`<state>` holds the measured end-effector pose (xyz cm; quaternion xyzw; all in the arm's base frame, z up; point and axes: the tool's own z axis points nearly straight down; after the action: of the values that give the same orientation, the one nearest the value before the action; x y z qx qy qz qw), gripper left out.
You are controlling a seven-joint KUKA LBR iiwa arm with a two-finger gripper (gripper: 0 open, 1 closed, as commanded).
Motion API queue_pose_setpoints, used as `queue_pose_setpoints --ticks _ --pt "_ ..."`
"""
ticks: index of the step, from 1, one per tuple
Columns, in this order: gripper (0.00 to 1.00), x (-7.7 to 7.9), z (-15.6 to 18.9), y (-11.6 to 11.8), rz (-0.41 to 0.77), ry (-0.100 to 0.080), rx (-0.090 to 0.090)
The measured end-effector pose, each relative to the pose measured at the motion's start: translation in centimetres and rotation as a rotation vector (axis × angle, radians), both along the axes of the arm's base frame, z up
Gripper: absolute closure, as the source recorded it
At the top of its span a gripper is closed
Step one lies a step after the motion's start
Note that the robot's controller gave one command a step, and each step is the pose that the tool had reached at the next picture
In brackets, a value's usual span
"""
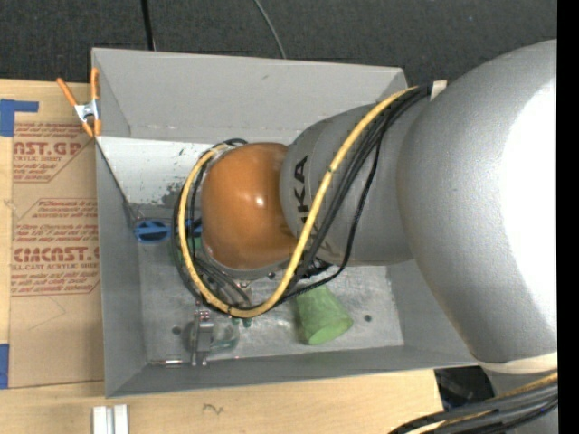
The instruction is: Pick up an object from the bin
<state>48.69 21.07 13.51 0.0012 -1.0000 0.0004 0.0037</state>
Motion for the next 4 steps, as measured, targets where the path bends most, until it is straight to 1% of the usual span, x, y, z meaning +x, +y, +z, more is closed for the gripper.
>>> queue_pose_setpoints --ticks 1,2,3,4 --pt "0.0 0.3 -6.2 -4.0 0.125 -0.023 0.007" --pt "0.0 -0.1 -3.4 -2.4 0.201 -0.011 0.003" --pt "0.0 1.0 -2.6 -5.4 -0.032 -0.009 0.001" --pt "0.0 -0.4 -6.2 -5.2 -0.238 -0.019 0.005"
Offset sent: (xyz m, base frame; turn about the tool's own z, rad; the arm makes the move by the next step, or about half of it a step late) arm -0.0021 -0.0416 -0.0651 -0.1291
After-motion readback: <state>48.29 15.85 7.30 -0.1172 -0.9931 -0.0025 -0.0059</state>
